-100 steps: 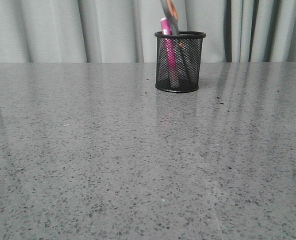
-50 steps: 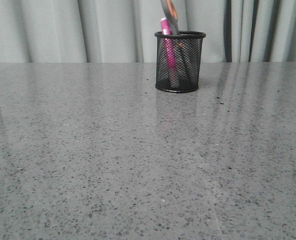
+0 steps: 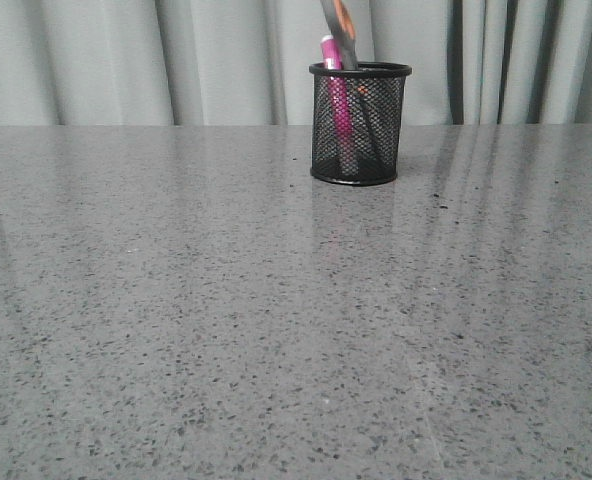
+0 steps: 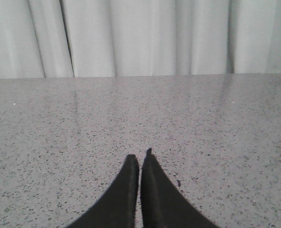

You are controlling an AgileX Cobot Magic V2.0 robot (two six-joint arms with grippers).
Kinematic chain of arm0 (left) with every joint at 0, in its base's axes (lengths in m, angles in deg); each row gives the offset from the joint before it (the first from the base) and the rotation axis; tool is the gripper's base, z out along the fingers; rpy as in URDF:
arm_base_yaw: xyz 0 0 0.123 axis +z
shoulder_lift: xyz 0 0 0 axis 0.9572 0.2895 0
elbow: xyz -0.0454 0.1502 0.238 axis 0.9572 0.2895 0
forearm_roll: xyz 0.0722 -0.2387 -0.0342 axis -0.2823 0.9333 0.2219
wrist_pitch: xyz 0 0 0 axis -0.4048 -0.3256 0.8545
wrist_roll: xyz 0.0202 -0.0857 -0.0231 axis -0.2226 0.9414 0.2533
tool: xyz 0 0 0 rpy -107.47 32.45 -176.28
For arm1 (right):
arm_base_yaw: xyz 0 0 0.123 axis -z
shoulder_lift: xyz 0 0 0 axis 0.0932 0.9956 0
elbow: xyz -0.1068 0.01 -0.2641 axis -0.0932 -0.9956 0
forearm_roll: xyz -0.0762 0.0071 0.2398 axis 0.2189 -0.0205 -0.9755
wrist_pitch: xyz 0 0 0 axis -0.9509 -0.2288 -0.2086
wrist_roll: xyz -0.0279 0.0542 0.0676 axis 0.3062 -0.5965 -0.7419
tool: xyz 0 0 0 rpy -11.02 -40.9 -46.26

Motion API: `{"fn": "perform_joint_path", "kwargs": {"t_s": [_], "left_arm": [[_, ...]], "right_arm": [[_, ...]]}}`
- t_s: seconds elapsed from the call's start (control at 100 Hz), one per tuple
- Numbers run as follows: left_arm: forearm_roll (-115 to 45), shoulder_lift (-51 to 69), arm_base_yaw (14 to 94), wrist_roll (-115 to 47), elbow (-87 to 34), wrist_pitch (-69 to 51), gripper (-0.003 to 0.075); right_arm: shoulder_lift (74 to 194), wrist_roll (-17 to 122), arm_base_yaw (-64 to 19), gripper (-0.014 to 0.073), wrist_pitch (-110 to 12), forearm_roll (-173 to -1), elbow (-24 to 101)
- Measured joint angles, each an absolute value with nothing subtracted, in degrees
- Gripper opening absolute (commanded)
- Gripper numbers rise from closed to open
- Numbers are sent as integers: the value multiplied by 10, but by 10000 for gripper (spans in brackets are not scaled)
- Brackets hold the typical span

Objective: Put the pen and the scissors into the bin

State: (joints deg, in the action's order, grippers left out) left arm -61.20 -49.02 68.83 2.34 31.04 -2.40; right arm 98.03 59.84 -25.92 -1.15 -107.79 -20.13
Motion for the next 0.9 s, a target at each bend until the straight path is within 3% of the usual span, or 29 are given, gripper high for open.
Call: {"fn": "perform_joint_path", "kwargs": {"t_s": [0.9], "left_arm": [[-602, -490, 688, 28, 310, -26, -19]], "right_arm": [[980, 598, -259, -75, -12, -1078, -202]]}}
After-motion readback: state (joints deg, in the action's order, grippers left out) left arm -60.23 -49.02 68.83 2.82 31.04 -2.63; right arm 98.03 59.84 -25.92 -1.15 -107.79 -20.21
